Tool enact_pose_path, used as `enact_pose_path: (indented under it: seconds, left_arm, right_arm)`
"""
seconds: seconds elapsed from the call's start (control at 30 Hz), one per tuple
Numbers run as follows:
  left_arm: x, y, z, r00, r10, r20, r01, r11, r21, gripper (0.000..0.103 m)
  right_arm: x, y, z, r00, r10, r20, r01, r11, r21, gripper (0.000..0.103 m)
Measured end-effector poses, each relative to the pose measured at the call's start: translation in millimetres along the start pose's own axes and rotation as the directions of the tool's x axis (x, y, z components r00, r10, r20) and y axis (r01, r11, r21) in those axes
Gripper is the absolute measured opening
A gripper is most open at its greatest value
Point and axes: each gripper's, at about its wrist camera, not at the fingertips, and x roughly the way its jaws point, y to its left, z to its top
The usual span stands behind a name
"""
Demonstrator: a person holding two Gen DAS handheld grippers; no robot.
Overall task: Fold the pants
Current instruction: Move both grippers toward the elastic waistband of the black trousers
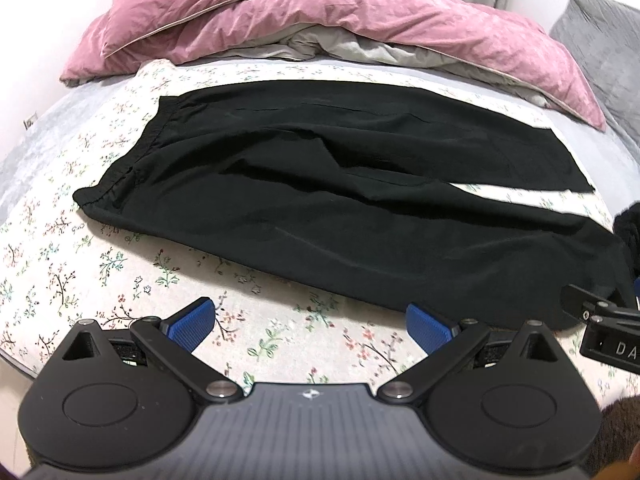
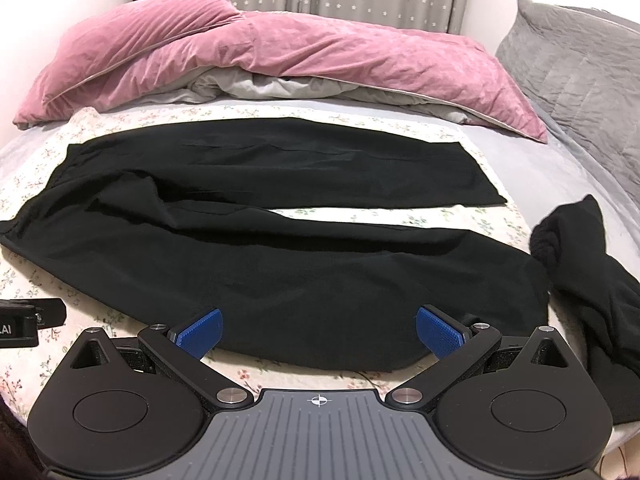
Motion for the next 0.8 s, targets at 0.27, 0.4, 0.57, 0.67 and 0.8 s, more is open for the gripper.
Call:
enact_pose_path:
  seconds: [0.27,0.4,0.57,0.67,0.8]
  left_arm:
    - [28.6,51.6,13.0,0.999,-0.018,-0.035,0.014,0.994,-0.113,0.103]
    - [45.7,88.2,18.9,0.998,-0.038,-0.047,0.029,0.982,-0.186,0.103]
    - [68.4,150.8,27.0,0.999,-0.044,0.000,0.041,0.939,-0.340,0.103]
    - [80.2,185.2,35.7,0.999,-0.028,0.029,0.038,0.912,-0.409,0.103]
    - [95.4,226.4,50.8,0.998,-0.019,0.063,0.048,0.870,-0.491,0.103]
  right_arm:
    - [24.2,36.8,21.4,0.999,0.043,-0.022,-0.045,0.995,-0.093,0.103]
    - [44.3,54.6,35.2,0.987,0.139,-0.074,-0.145,0.986,-0.082,0.103]
    - [68.8,85.9,56.2,0.971,0.215,-0.105,-0.224,0.971,-0.087,0.103]
    - [79.6,113.0,71.3,0.955,0.274,-0.113,-0.286,0.952,-0.113,0.103]
    - [96.7,156.2,97.2,0.934,0.336,-0.121,-0.351,0.926,-0.138,0.102]
